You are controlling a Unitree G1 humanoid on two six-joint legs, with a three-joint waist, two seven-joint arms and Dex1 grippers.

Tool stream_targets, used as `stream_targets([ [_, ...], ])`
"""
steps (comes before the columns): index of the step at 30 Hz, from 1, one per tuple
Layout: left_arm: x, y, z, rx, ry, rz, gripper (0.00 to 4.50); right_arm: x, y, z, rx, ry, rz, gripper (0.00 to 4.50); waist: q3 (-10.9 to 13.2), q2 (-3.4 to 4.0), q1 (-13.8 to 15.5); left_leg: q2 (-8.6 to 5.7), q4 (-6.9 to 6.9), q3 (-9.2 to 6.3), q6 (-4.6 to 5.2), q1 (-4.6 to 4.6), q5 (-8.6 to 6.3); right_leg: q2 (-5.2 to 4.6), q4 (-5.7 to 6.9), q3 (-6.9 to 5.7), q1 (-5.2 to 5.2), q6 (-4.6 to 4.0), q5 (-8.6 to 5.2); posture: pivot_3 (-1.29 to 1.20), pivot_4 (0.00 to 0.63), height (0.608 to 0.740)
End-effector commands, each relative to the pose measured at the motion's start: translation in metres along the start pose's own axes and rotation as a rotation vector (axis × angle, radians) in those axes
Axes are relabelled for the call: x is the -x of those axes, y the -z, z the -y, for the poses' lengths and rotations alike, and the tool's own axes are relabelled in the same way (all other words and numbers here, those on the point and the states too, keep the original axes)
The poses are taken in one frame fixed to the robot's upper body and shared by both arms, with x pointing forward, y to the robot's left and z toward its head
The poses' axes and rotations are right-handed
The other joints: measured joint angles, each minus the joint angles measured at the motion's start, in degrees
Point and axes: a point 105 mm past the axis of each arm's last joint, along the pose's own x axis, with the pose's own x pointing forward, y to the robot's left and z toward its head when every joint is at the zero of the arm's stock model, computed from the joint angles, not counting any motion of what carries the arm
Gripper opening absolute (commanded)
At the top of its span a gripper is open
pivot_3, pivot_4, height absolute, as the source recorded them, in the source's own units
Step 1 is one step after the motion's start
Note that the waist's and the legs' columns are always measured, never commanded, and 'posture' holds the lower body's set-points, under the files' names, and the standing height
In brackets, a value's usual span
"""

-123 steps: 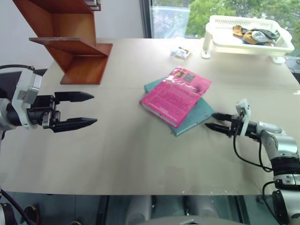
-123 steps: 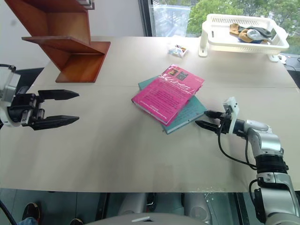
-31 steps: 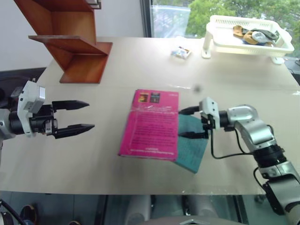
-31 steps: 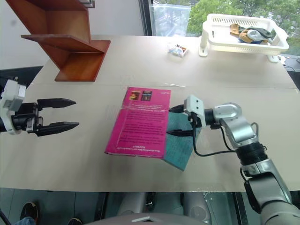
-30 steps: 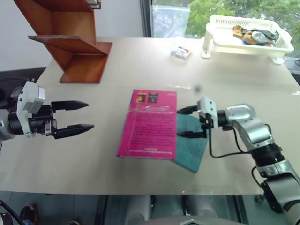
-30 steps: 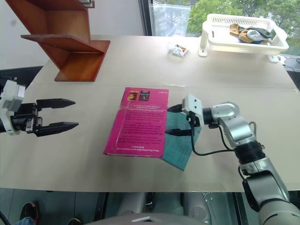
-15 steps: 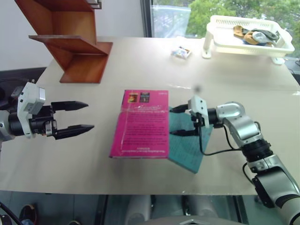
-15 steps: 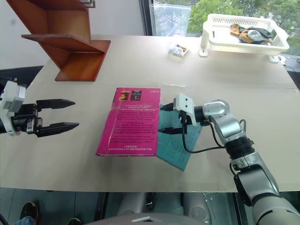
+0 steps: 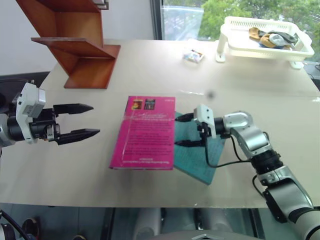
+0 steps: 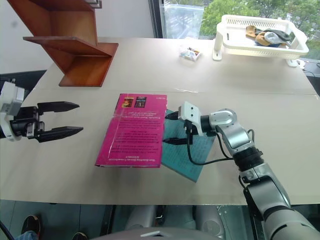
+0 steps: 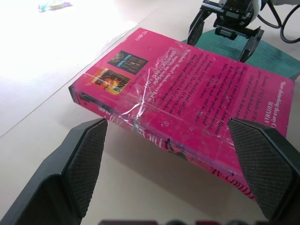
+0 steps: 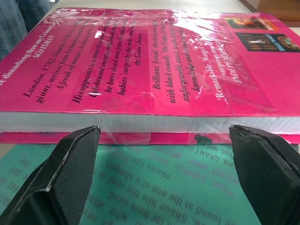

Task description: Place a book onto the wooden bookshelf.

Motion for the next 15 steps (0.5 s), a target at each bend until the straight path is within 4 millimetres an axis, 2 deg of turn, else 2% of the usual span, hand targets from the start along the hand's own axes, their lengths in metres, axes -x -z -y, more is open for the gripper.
stream_targets([
  [1,0.006,-0.002,-0.003,0.017,-0.041,0.014,4.44,0.027,-0.009,0.014,0.061,0.071,-0.002,4.5,0.0,0.01,0.1,0.0,0.0,0.0,0.0,-0.01,0.0,-0.01,-0.01,-0.01,0.0,0.0,0.0,0.0,0.15,0.74],
  [2,0.006,0.001,-0.005,0.035,-0.056,0.007,4.44,0.033,-0.009,0.014,0.063,0.079,-0.007,4.5,0.0,0.0,0.1,-0.01,0.0,0.0,0.0,-0.01,0.0,-0.02,-0.01,-0.01,0.0,0.0,0.0,0.0,0.15,0.74],
  [5,0.007,0.023,-0.022,0.127,-0.164,-0.099,4.44,0.072,-0.006,0.011,0.054,0.126,-0.045,4.5,0.0,0.01,0.5,-0.01,0.0,-0.02,0.0,0.0,0.0,-0.05,-0.01,-0.03,0.0,0.0,0.0,0.0,0.15,0.74],
  [9,-0.003,0.024,-0.028,0.213,-0.151,-0.078,4.44,0.116,-0.005,-0.007,0.017,0.153,-0.089,4.5,0.1,-0.03,1.5,-0.02,0.0,-0.06,0.01,-0.05,0.0,-0.05,-0.04,-0.09,0.01,0.0,0.0,0.0,0.15,0.74],
  [13,-0.013,0.03,-0.031,0.33,-0.086,-0.022,4.44,0.151,-0.029,-0.031,-0.024,0.184,-0.042,4.5,0.1,0.03,1.5,0.0,0.0,-0.04,0.01,-0.04,0.0,-0.06,0.0,-0.05,0.02,0.0,0.0,0.0,0.15,0.74],
  [15,-0.018,0.033,-0.03,0.366,-0.037,-0.002,4.44,0.159,-0.041,-0.043,-0.045,0.184,-0.037,4.5,0.1,0.05,1.3,0.01,0.0,-0.02,0.01,-0.03,0.0,-0.04,-0.01,-0.03,0.02,0.0,0.0,0.0,0.15,0.74],
])
